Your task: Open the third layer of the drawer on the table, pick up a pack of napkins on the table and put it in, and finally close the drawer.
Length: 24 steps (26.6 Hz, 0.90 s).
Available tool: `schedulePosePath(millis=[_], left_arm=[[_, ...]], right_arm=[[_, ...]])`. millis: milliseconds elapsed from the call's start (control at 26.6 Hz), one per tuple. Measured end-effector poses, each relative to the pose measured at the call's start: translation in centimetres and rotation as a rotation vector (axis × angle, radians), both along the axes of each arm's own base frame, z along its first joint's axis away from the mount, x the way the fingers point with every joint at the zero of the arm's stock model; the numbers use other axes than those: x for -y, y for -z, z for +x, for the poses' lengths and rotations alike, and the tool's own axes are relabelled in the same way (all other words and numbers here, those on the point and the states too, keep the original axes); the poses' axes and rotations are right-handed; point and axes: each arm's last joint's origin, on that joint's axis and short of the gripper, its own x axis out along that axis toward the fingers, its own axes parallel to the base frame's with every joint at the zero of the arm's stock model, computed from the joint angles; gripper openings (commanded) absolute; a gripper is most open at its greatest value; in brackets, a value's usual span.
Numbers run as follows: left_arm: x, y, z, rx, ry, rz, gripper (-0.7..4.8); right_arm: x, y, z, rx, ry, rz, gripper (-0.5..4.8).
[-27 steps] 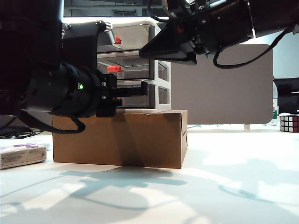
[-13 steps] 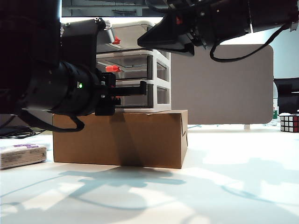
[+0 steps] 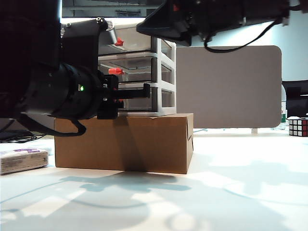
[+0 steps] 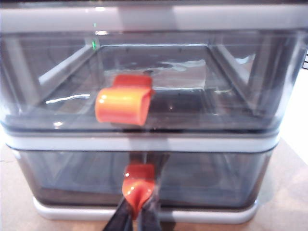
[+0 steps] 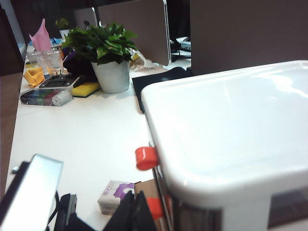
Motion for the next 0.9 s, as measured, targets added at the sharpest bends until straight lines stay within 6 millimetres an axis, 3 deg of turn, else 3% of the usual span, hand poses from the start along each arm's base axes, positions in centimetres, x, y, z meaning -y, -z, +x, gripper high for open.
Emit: schedulePosePath(millis=[488,901], left_arm=[[0.1,-0.2,-0.3,0.020,0.007,-0.011,-0.06],[0.2,0.8,-4.3,0.011,-0.008,0.005,-0.06]], right_arm=[[-0.6,0.0,1.1,-0.035,0.072,-0.032,-0.06],[-0.5,0.2,1.1,-0.044,0.097,-0.043,-0.06]])
